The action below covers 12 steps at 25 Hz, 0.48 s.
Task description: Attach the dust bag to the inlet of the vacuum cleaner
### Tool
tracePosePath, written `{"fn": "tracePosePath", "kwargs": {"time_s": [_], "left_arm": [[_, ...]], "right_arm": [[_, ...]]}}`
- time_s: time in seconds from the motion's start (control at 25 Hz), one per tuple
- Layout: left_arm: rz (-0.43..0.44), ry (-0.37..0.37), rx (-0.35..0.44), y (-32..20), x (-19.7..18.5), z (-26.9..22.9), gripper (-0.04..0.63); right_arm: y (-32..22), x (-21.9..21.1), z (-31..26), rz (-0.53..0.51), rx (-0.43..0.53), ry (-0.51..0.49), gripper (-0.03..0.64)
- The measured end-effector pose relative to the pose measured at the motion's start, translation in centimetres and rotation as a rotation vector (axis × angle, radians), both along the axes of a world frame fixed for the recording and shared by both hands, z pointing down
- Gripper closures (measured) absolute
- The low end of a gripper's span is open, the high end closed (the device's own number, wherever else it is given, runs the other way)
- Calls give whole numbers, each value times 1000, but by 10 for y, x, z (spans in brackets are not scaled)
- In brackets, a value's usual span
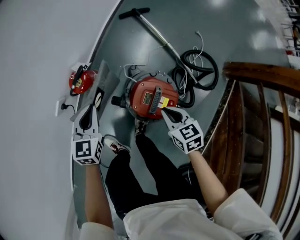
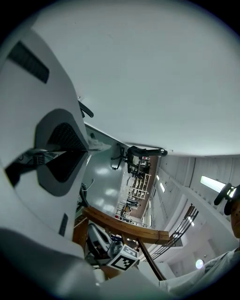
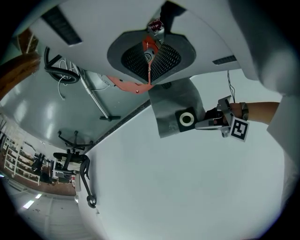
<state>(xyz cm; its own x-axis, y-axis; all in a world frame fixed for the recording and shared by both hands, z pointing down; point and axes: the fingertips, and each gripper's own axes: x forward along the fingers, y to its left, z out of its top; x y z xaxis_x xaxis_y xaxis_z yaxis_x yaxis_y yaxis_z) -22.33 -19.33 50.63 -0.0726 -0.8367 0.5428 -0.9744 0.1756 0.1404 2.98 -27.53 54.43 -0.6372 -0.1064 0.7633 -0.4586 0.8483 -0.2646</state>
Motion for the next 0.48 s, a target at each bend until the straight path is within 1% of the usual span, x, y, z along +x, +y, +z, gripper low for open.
{"fn": "tracePosePath", "kwargs": {"time_s": [0.24,0.48], "left_arm": [[30,9,-49,11,6,44,583],[49,17,-83,16,6,83,583]], "right_arm": [[-7,1,25,49,-50,0,586],[-14,6,51,89,-67,11,584]]}}
